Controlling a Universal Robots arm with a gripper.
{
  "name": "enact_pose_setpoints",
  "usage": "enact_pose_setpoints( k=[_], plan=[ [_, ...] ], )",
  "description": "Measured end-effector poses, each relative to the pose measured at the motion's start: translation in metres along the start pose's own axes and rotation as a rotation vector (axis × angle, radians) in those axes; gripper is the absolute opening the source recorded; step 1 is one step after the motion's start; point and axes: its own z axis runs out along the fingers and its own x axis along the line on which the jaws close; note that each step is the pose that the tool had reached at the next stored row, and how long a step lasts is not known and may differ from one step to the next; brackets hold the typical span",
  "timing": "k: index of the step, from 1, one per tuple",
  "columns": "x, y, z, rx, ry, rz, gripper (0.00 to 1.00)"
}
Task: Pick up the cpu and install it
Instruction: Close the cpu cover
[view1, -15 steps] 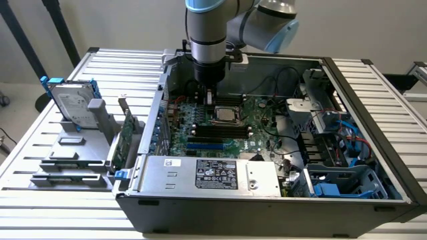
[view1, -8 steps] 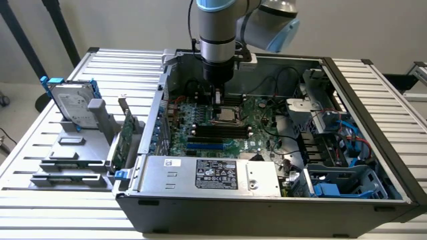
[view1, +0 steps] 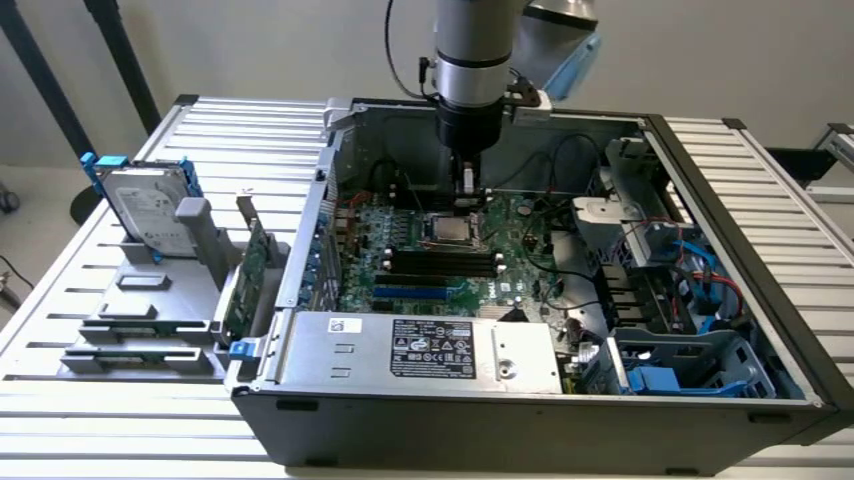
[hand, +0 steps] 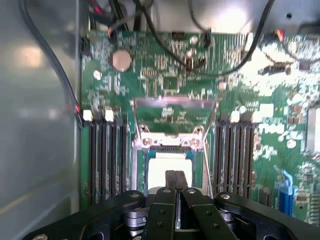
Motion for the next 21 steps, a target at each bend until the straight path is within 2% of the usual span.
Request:
enact_pose_setpoints(
  k=[4,6,17,19,21],
  plan=[
    [0.0,0.0179,-0.0174,0.0045,0.0019,-0.002,0.11],
    [0.0,0.0269,-0.0216,0.0057,0.0024,-0.003,0.11],
    [0.0,0.0766,-0.0231,0.0063,0.0057,-0.012,0.11],
    [0.0,0.0829,-0.0219,0.0066,0.0061,-0.014,0.11],
    [0.0,0.0847,-0.0184,0.0067,0.0058,-0.015,0.11]
  ],
)
